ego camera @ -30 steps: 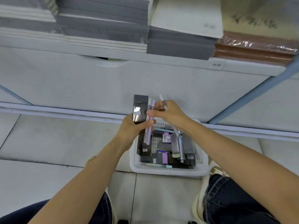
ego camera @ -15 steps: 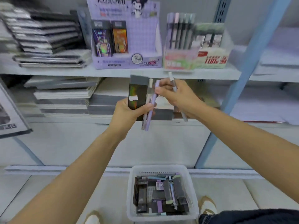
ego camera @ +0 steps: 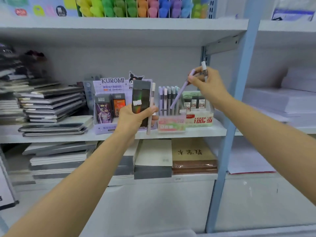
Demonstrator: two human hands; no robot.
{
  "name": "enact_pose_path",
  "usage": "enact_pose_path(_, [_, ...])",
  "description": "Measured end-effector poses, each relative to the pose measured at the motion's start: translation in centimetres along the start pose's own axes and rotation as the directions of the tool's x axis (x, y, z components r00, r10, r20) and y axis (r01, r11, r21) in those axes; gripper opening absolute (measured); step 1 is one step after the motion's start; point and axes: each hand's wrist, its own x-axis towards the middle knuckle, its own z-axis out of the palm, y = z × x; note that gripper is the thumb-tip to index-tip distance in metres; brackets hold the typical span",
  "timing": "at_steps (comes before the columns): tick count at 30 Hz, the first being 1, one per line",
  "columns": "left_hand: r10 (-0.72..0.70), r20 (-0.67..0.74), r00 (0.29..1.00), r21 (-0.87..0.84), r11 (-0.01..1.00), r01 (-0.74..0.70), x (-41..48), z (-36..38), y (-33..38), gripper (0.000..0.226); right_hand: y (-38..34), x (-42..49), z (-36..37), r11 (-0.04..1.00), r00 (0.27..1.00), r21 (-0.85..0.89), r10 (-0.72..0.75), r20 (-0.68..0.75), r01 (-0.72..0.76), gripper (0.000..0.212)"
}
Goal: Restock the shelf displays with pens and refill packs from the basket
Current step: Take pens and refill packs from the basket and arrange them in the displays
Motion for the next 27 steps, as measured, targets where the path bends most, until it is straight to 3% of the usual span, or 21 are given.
enact_pose_path(5, [-0.015, 0.004, 1.0, 0.0, 1.0, 0.015, 2.0, 0.3, -1.0, 0.026, 2.8, 1.2, 2.6, 0.994, 0.996, -0.103, 0.051, 0.079, -0.043, 0.009])
enact_pose_path(22, [-0.019, 0.051, 0.999, 0.026, 1.0, 0.018, 3.6, 0.8, -2.7, 0.023, 2.6, 3.6, 3.3, 0.942, 0.946, -0.321, 0.015, 0.323, 0.095, 0.012])
enact_pose_path(27, [-0.031, 0.071, 0.997, -0.002, 1.0, 0.031, 3.6, 0.7, -2.6, 0.03, 3.5, 3.4, 3.5, 0.966, 0.966, -0.255, 0.018, 0.256, 0.05, 0.008])
